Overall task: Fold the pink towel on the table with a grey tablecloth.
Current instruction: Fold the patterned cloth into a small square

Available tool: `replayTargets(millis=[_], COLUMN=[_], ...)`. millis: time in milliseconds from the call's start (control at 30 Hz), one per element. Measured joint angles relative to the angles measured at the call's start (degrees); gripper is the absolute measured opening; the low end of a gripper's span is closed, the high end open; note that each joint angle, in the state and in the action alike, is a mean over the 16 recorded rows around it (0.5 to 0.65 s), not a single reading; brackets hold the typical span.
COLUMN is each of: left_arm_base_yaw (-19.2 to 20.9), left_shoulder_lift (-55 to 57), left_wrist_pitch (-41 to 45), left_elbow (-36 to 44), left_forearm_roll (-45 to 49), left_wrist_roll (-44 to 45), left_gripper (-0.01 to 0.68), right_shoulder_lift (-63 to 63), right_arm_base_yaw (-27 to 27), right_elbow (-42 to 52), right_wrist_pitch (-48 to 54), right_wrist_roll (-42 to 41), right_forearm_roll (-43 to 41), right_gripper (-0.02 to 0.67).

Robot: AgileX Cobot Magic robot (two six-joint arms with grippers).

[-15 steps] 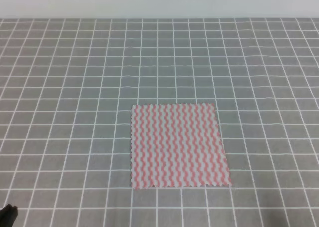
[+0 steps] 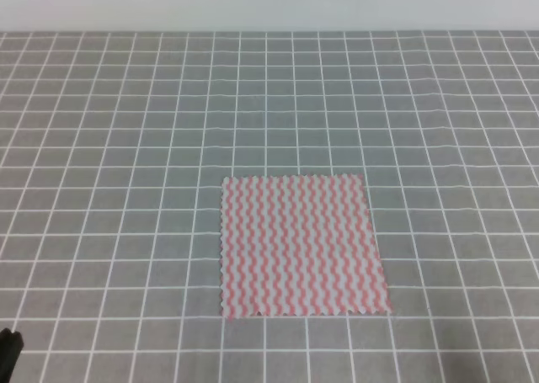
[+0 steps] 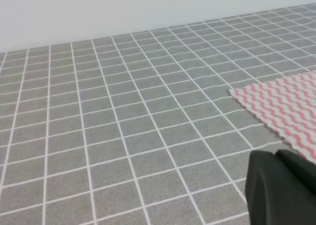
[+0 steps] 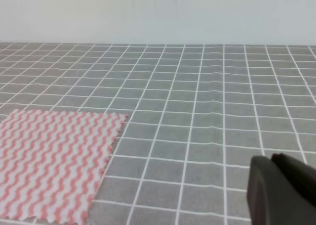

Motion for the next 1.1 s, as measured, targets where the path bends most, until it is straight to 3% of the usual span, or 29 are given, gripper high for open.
replayTargets(millis=[467, 900, 1100], left_arm_base_yaw=[0.01, 0.0, 0.0], left_shoulder_lift=[0.35, 0.23, 0.13], left_wrist_pitch=[-0.64, -5.24, -8.28], left_elbow=[-0.26, -0.09, 0.0], left_forearm_roll=[-5.53, -30.2, -37.19], left_wrist_roll=[0.02, -0.04, -0.07], left_gripper=[-0.004, -0.004, -0.004], right_shoulder_lift=[0.22, 0.33, -0.11], right_arm_base_yaw=[0.01, 0.01, 0.0], right_elbow=[0.1, -0.29, 0.0], right_wrist_pitch=[-5.54, -8.57, -7.35], right_wrist_roll=[0.0, 0.03, 0.0], right_forearm_roll=[10.96, 32.81, 39.97], right_gripper=[-0.016, -0.016, -0.016])
